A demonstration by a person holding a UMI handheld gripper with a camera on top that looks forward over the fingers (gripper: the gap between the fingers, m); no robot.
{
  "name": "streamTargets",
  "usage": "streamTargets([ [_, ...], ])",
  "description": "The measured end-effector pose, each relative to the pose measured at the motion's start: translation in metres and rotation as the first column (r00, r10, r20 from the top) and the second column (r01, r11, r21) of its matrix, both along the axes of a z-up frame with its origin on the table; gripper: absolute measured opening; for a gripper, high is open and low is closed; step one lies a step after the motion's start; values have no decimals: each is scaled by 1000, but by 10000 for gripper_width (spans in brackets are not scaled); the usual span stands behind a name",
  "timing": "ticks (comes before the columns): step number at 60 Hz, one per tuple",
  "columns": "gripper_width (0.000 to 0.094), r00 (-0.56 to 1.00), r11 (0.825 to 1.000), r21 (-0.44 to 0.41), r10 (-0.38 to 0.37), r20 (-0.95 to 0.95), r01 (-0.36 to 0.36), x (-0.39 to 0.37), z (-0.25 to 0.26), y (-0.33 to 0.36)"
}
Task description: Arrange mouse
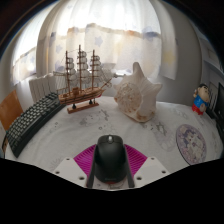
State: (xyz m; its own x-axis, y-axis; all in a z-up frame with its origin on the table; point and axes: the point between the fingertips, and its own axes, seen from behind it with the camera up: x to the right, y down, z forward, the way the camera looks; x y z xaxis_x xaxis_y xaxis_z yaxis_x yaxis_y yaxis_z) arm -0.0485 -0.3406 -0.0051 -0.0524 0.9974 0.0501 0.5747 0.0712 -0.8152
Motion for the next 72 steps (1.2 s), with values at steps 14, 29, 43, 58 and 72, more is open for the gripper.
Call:
streamTargets([
  [14, 448, 997, 1000, -7, -24, -71, 24, 2, 106, 32],
  [29, 446, 978, 989, 15, -142, -153, 146, -7, 187, 195],
  [43, 445, 979, 980, 0, -201, -17, 201, -13, 64, 322],
  [58, 530, 985, 987, -28, -153, 83, 156, -1, -5, 340],
  [72, 849, 982, 985, -65, -155, 108, 163, 57, 93, 331],
])
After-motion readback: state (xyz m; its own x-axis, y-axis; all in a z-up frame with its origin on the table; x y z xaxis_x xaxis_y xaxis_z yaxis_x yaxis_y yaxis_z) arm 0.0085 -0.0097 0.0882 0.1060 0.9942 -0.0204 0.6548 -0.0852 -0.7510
